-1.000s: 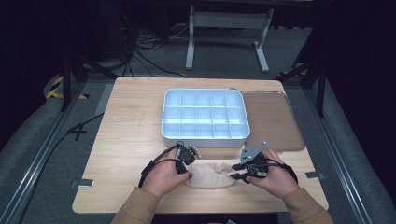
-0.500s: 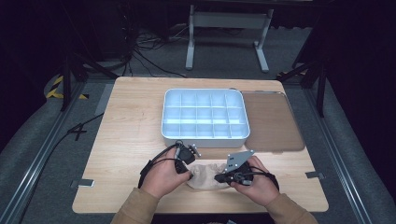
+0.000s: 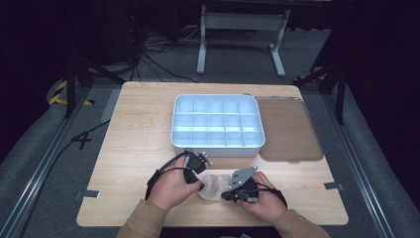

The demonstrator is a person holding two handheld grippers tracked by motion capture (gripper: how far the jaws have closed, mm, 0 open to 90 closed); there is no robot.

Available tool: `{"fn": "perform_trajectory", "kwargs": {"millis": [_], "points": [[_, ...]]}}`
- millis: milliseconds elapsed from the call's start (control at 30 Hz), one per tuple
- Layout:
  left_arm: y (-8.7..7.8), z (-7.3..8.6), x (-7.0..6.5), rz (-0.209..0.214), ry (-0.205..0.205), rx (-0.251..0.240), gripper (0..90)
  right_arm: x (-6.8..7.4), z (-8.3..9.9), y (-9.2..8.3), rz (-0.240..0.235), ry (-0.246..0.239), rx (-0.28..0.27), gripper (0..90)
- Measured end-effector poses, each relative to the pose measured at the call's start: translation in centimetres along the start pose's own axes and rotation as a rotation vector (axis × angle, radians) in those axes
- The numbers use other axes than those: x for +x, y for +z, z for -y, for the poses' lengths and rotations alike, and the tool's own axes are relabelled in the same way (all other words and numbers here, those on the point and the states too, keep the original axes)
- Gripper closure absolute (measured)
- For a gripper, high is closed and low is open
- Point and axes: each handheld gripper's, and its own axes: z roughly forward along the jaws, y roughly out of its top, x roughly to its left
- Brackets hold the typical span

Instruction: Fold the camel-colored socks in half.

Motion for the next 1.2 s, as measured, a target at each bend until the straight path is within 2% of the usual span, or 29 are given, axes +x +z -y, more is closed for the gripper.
{"fn": "perform_trajectory", "kwargs": {"millis": [367, 500, 533, 600, 767, 900, 967, 1000, 1033, 1100, 1133, 1200], "points": [[-0.5, 0.0, -0.2, 0.005, -0.002, -0.014, 83.7, 0.0, 0.1, 0.0, 0.003, -0.012, -0.003, 90.0], [-1.0, -0.1, -0.4, 0.006, 0.013, -0.028, 83.7, 0.1, 0.1, 0.0, 0.009, -0.017, -0.006, 90.0], [-1.1, -0.1, -0.5, 0.007, 0.008, -0.036, 83.7, 0.1, 0.2, 0.0, 0.007, -0.016, -0.008, 90.0], [-1.3, -0.2, -0.5, 0.008, 0.023, -0.037, 83.7, 0.1, 0.3, 0.0, 0.007, -0.012, -0.017, 90.0], [-1.6, -0.4, -0.8, -0.001, 0.016, -0.022, 83.7, 0.1, 0.4, -0.6, 0.009, -0.003, -0.045, 89.6], [-2.0, -0.5, -0.8, 0.0, 0.013, -0.011, 83.6, -0.8, 0.9, -2.5, 0.042, 0.043, -0.068, 89.7], [-2.2, -0.6, -0.8, 0.001, 0.012, -0.004, 83.5, -1.5, 1.6, -3.2, 0.085, 0.08, -0.05, 89.7], [-2.2, -0.6, -0.8, 0.001, 0.012, -0.004, 83.5, -1.5, 1.6, -3.2, 0.085, 0.08, -0.05, 89.7], [-2.3, -0.7, -0.8, -0.002, 0.015, 0.01, 83.5, -2.1, 2.4, -3.7, 0.11, 0.114, -0.034, 89.7], [-2.4, -0.7, -0.8, 0.001, 0.016, 0.015, 83.4, -2.3, 2.6, -3.9, 0.112, 0.119, -0.033, 89.7], [-2.3, -0.8, -0.8, 0.004, 0.016, 0.02, 83.4, -2.4, 2.9, -4.0, 0.121, 0.141, -0.026, 89.7], [-2.3, -0.8, -0.8, 0.007, 0.016, 0.029, 83.2, -2.6, 3.2, -3.9, 0.122, 0.151, -0.007, 89.6]]}}
